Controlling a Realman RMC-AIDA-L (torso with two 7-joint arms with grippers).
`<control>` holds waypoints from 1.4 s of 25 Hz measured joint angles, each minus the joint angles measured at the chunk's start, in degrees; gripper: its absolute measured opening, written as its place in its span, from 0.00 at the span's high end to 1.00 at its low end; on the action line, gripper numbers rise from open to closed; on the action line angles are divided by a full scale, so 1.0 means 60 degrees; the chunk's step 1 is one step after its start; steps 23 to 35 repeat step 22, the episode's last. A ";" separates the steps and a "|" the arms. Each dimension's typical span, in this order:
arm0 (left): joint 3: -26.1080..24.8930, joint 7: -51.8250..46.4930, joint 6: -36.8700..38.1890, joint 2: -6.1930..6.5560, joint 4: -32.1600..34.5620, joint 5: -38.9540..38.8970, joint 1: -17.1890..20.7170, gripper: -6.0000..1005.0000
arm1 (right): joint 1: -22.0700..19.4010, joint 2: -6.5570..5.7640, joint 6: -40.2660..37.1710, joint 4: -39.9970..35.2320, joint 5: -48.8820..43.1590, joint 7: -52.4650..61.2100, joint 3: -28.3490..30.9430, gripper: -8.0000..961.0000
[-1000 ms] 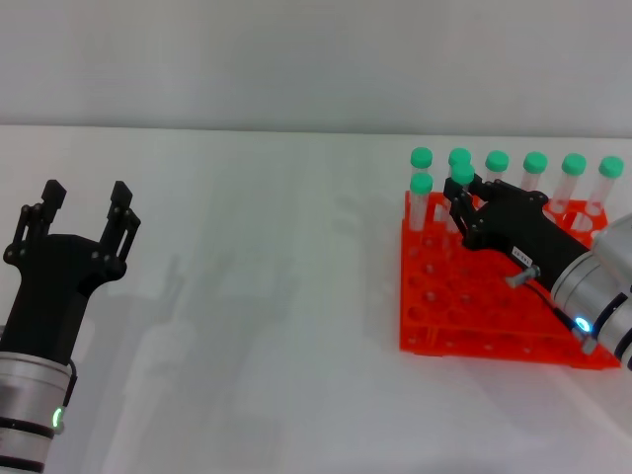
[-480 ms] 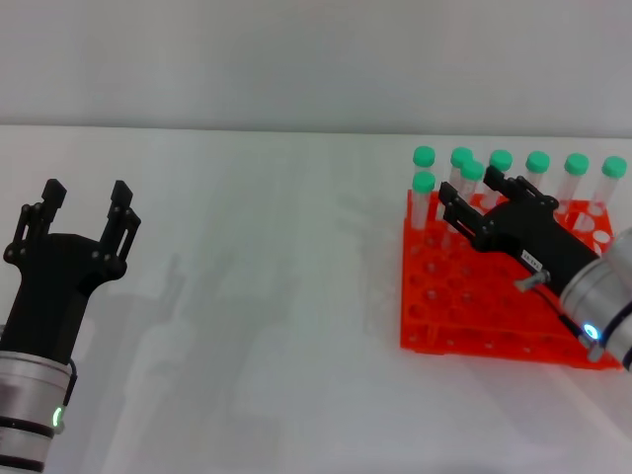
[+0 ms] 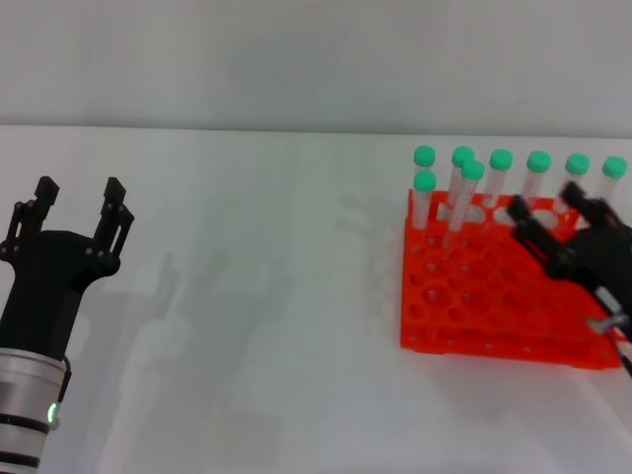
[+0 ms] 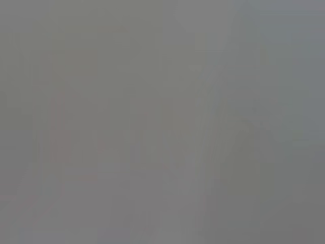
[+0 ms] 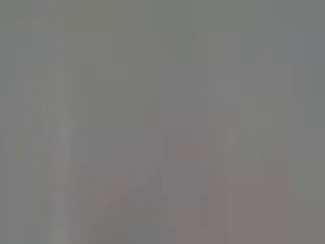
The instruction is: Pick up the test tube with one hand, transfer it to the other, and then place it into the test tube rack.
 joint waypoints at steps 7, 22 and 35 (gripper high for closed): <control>-0.0007 -0.0096 0.0000 0.0004 -0.0387 -0.0018 -0.0088 0.27 | -0.1192 -0.0067 0.0275 -0.1081 0.0129 0.0011 0.1406 0.19; -0.0007 -0.0879 0.0002 0.0004 -0.0836 -0.0037 -0.0004 0.27 | -0.1521 -0.0076 -0.0474 -0.1857 0.0183 -0.0105 0.1874 0.20; -0.0007 -0.0879 0.0002 0.0004 -0.0836 -0.0037 -0.0004 0.27 | -0.1521 -0.0076 -0.0474 -0.1857 0.0183 -0.0105 0.1874 0.20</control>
